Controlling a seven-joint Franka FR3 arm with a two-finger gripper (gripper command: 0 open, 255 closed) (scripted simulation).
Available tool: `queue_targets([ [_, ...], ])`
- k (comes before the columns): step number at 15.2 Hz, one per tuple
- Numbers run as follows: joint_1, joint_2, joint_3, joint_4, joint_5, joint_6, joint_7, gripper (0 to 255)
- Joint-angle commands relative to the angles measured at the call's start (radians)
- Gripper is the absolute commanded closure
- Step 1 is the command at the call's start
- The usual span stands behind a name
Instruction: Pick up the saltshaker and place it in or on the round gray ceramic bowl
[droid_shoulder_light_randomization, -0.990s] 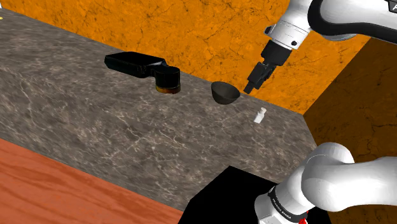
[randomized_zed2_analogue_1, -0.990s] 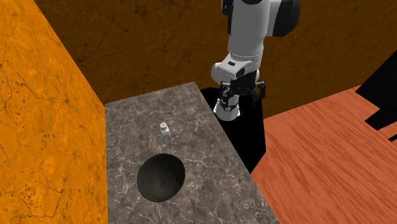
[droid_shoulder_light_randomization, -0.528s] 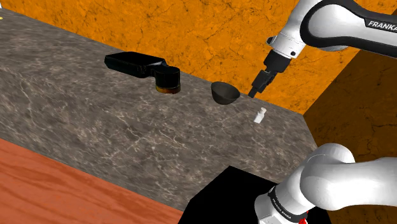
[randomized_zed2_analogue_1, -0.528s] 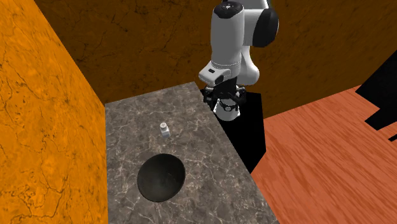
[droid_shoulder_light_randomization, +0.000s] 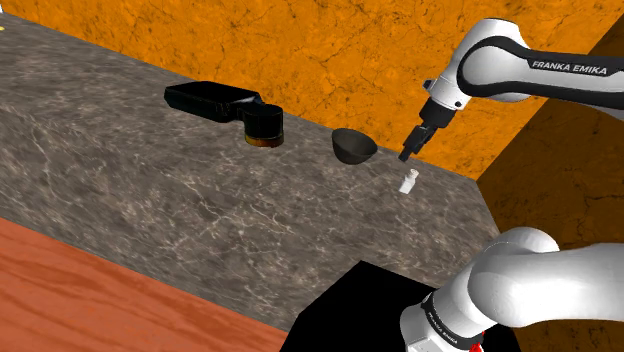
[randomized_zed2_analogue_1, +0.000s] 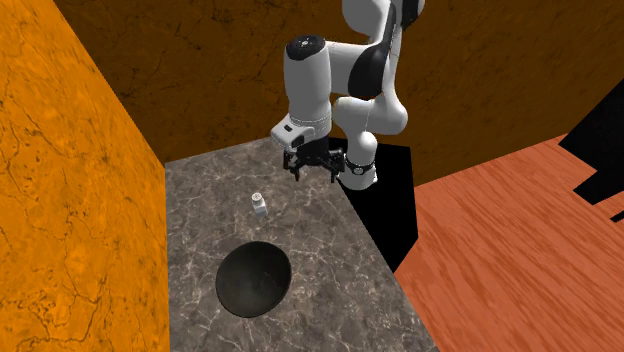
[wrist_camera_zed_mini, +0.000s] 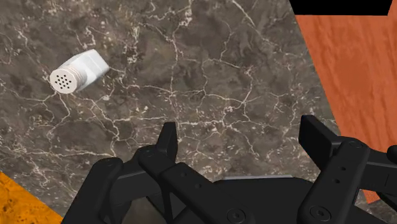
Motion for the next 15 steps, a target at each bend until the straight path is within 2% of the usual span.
queue_targets([
  [1, -0.018, 0.035, -0.043, -0.004, -0.029, 0.039, -0.043, 0],
  [9, -0.064, 0.209, -0.206, 0.027, -0.101, 0.19, -0.201, 0],
  [15, -0.071, 0.371, -0.326, 0.09, -0.095, 0.297, -0.327, 0],
])
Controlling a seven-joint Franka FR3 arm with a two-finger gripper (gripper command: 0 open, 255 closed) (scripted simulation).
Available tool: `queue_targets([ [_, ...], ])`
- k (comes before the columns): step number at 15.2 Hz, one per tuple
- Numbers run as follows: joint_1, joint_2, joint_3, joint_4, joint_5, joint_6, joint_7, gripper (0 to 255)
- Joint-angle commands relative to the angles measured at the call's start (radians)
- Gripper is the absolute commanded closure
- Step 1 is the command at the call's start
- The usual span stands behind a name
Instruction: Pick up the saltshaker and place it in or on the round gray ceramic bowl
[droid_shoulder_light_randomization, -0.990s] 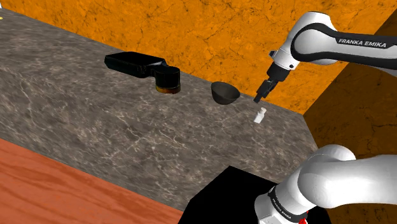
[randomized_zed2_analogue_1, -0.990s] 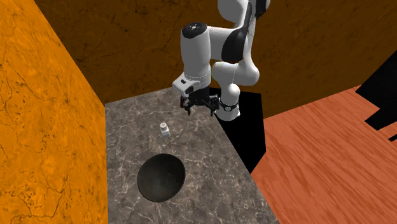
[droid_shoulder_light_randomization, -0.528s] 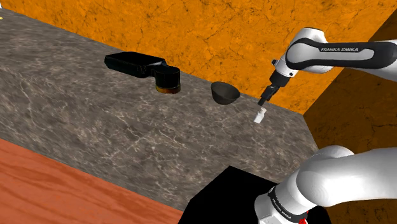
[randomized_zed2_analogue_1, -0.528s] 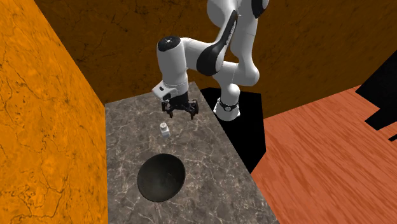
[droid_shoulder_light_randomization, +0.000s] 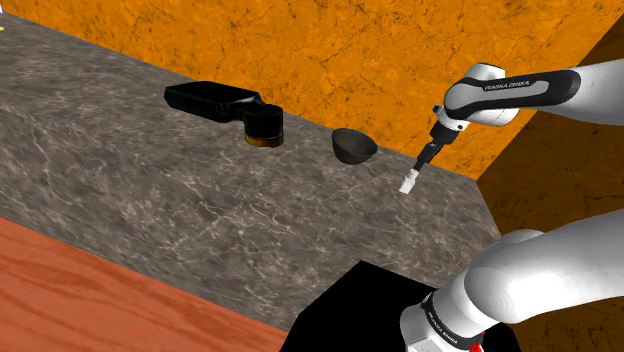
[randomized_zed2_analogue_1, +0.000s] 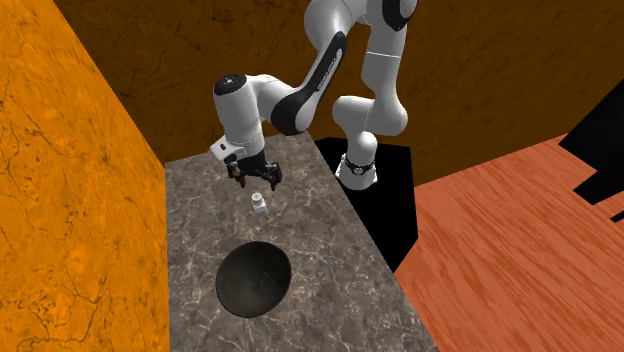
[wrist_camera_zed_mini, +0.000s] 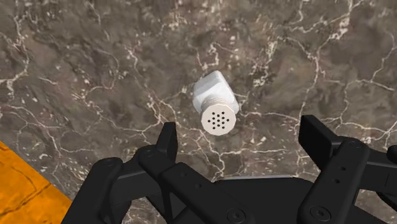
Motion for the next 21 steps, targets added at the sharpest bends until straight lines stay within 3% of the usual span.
queue_targets([
  [1, 0.005, 0.044, -0.022, 0.009, 0.01, 0.036, -0.023, 0],
  [8, 0.015, 0.101, -0.046, -0.04, 0.028, 0.137, -0.041, 0],
  [15, 0.015, 0.101, -0.046, -0.04, 0.028, 0.136, -0.041, 0],
  [16, 0.015, 0.101, -0.046, -0.04, 0.028, 0.136, -0.041, 255],
  [21, 0.015, 0.101, -0.046, -0.04, 0.028, 0.136, -0.041, 255],
])
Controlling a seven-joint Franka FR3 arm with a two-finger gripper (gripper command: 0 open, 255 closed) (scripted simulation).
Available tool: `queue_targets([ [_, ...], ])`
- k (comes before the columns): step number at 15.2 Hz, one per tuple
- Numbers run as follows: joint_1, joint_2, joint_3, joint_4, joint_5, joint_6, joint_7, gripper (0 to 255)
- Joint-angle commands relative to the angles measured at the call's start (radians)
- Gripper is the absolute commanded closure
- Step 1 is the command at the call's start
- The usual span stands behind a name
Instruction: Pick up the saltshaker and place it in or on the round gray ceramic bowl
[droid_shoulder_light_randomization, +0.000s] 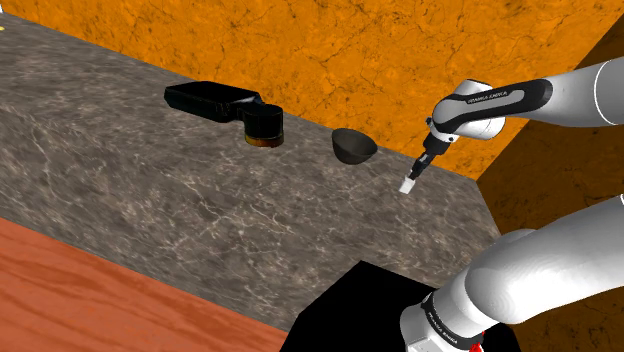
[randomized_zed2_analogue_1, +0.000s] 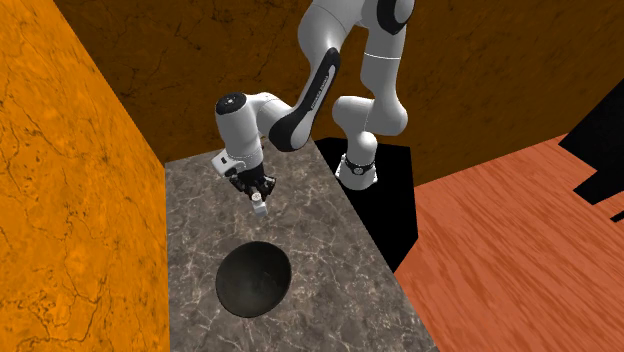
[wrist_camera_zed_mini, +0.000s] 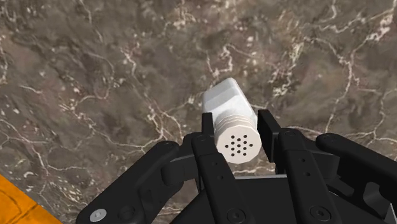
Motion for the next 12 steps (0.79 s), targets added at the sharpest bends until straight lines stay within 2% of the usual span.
queue_targets([
  [1, 0.0, 0.0, 0.0, 0.0, 0.0, 0.0, 0.0, 255],
  [4, 0.0, 0.0, 0.0, 0.0, 0.0, 0.0, 0.0, 255],
  [12, -0.01, -0.067, 0.03, 0.06, -0.02, -0.122, 0.022, 255],
])
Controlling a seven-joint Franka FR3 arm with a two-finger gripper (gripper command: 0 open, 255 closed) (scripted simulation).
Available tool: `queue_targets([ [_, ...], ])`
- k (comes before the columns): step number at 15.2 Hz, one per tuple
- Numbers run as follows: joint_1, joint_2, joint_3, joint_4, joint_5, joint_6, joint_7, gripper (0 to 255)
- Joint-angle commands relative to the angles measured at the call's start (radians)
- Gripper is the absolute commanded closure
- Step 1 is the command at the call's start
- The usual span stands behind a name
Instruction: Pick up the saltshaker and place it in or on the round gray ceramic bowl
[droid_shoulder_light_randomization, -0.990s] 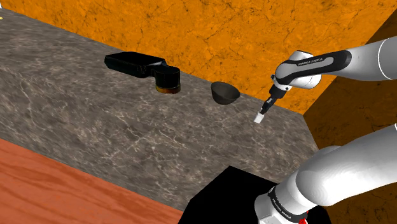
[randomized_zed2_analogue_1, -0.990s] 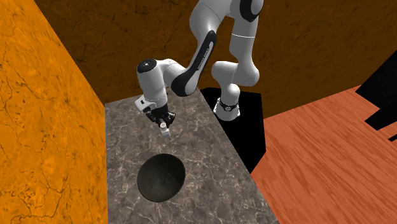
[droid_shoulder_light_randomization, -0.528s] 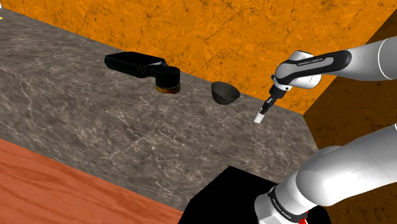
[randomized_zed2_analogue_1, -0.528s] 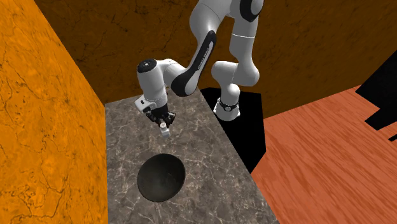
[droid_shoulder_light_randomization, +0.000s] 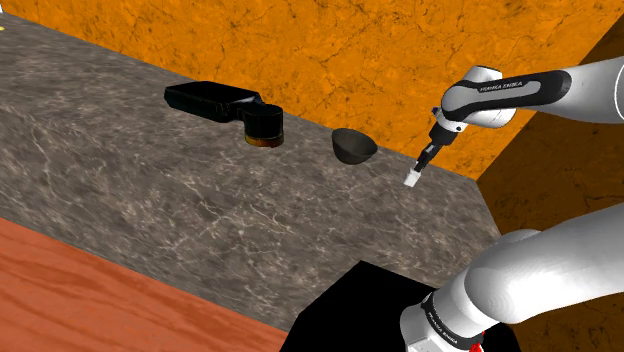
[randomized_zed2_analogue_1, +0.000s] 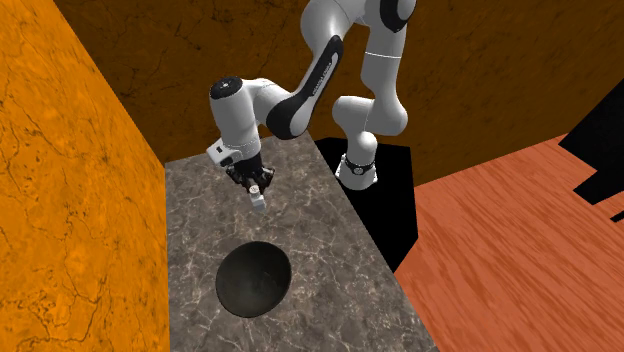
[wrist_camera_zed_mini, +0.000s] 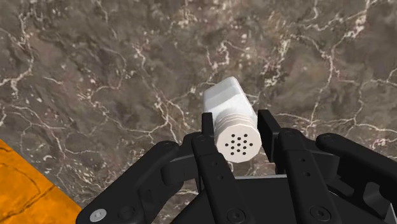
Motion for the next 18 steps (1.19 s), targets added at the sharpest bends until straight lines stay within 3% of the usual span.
queue_targets([
  [1, -0.001, -0.015, 0.008, 0.015, -0.003, -0.03, 0.006, 255],
  [18, -0.002, -0.088, 0.059, 0.188, -0.004, -0.272, 0.022, 255],
])
